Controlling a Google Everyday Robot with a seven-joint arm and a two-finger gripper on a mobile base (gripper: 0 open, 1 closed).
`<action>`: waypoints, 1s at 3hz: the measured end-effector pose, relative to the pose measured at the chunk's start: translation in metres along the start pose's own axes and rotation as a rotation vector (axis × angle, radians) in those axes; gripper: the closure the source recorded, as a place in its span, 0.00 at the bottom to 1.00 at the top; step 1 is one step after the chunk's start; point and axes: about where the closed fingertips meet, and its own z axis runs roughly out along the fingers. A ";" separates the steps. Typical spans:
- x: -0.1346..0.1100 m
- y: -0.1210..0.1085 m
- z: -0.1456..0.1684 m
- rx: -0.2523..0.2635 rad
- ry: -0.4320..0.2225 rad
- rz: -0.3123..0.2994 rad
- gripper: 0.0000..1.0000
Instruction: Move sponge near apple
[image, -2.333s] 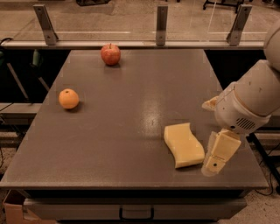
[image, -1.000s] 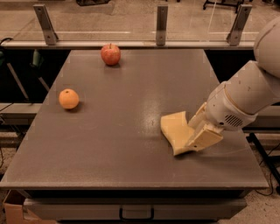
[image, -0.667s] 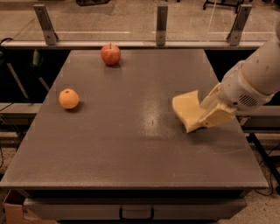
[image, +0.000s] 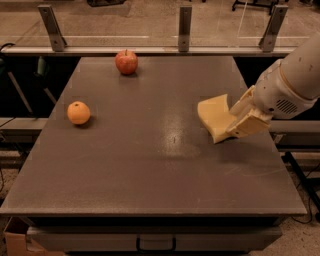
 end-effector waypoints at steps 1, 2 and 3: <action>-0.010 -0.017 0.006 0.040 -0.019 -0.001 1.00; -0.031 -0.061 0.023 0.097 -0.065 0.002 1.00; -0.061 -0.102 0.043 0.122 -0.115 -0.009 1.00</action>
Offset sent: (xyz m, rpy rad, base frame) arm 0.1435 0.0266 0.0105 0.0908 -0.1929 -0.0511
